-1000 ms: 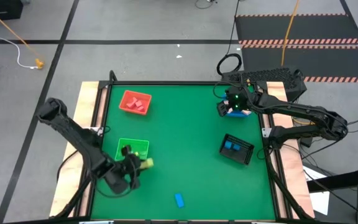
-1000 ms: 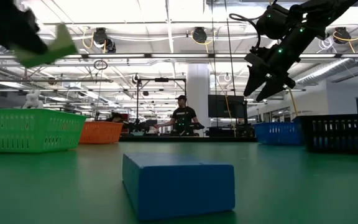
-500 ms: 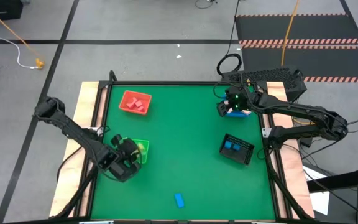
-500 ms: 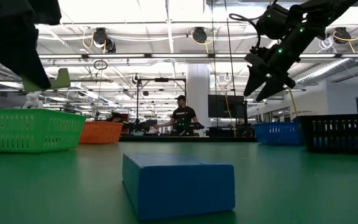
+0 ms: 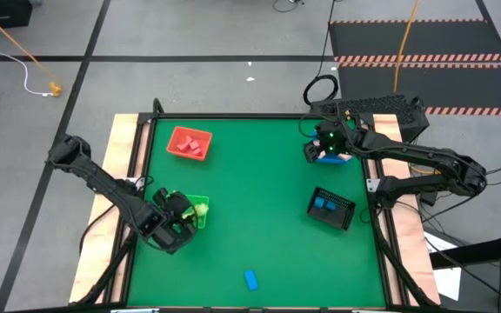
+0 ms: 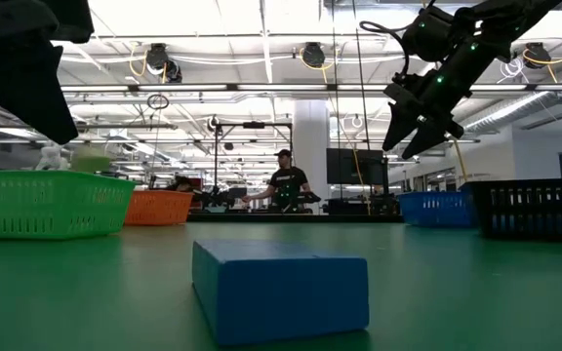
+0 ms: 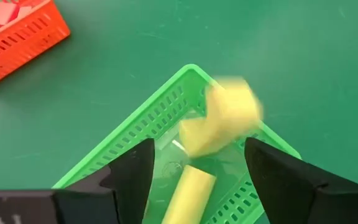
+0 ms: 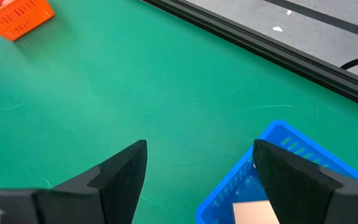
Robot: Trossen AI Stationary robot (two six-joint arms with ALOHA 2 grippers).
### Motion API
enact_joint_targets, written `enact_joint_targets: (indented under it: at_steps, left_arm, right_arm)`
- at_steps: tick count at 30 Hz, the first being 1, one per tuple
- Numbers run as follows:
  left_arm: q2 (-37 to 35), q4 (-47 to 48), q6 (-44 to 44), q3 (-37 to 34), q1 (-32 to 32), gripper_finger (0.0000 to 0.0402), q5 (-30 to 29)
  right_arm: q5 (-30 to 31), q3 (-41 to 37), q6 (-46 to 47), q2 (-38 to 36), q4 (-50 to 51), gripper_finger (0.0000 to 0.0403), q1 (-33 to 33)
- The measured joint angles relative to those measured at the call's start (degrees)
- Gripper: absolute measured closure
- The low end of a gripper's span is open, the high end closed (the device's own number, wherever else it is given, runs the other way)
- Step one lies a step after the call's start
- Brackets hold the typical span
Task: Sort & place blocks by color
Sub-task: Put the blue block into the black basket
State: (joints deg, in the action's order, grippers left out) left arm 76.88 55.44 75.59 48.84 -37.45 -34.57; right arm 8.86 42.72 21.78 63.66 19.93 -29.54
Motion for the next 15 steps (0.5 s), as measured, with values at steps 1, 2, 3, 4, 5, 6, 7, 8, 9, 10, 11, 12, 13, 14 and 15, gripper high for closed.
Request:
enact_joint_targets:
  at_steps: [1, 2, 3, 4, 5, 6, 7, 8, 9, 10, 11, 12, 13, 14, 15]
  left_arm:
    - [0.00, -0.01, -0.02, 0.00, 0.00, 0.0149, 0.00]
    - [0.00, -0.08, -0.06, 0.00, 0.00, 0.0148, 0.00]
    - [0.00, -0.37, -0.27, 0.00, 0.00, 0.0150, 0.00]
    - [0.00, -1.02, -0.76, 0.00, 0.00, 0.0153, 0.00]
    - [0.00, -1.89, -1.81, 0.00, 0.00, 0.0157, 0.00]
    - [0.00, -3.02, -3.29, 0.00, 0.00, 0.0162, -0.02]
    - [0.00, -4.22, -4.78, -0.01, 0.00, 0.0168, -0.02]
    - [0.00, -5.66, -6.36, -0.01, 0.00, 0.0173, -0.02]
    - [0.00, -7.47, -8.09, -0.02, 0.00, 0.0179, -0.04]
    - [0.00, -9.52, -10.11, -0.01, 0.00, 0.0184, -0.02]
    - [0.00, -12.01, -12.36, -0.02, 0.00, 0.0190, -0.02]
    - [0.00, -14.75, -14.66, -0.02, 0.00, 0.0196, 0.02]
    - [0.00, -17.45, -16.79, -0.02, 0.00, 0.0201, 0.06]
    - [0.00, -19.78, -18.52, -0.02, -0.01, 0.0207, 0.09]
    - [0.00, -22.04, -20.19, -0.02, -0.09, 0.0213, 0.10]
  right_arm:
    - [-0.01, 0.00, 0.00, 0.00, 0.02, 0.0119, 0.00]
    - [0.01, 0.00, 0.00, 0.00, 0.01, 0.0119, 0.01]
    - [0.01, 0.00, 0.00, 0.00, 0.00, 0.0119, 0.01]
    - [0.01, 0.00, 0.00, 0.00, -0.01, 0.0119, 0.00]
    - [-0.01, 0.00, 0.00, 0.00, 0.02, 0.0119, 0.00]
    - [0.01, 0.00, 0.00, 0.00, 0.01, 0.0119, 0.01]
    - [0.01, 0.00, 0.00, 0.00, -0.01, 0.0119, 0.02]
    - [0.01, 0.00, 0.00, 0.00, -0.01, 0.0119, 0.00]
    - [0.00, 0.00, 0.00, 0.00, 0.01, 0.0119, 0.02]
    - [0.01, 0.00, 0.00, 0.00, 0.02, 0.0119, 0.02]
    - [0.01, 0.00, 0.00, 0.00, -0.01, 0.0119, 0.00]
    - [0.01, 0.00, 0.00, 0.00, 0.01, 0.0119, 0.00]
    - [0.00, 0.00, 0.00, 0.00, 0.02, 0.0119, 0.00]
    - [0.01, 0.00, 0.00, 0.00, 0.01, 0.0119, 0.00]
    - [0.01, 0.00, 0.00, 0.00, 0.00, 0.0119, 0.01]
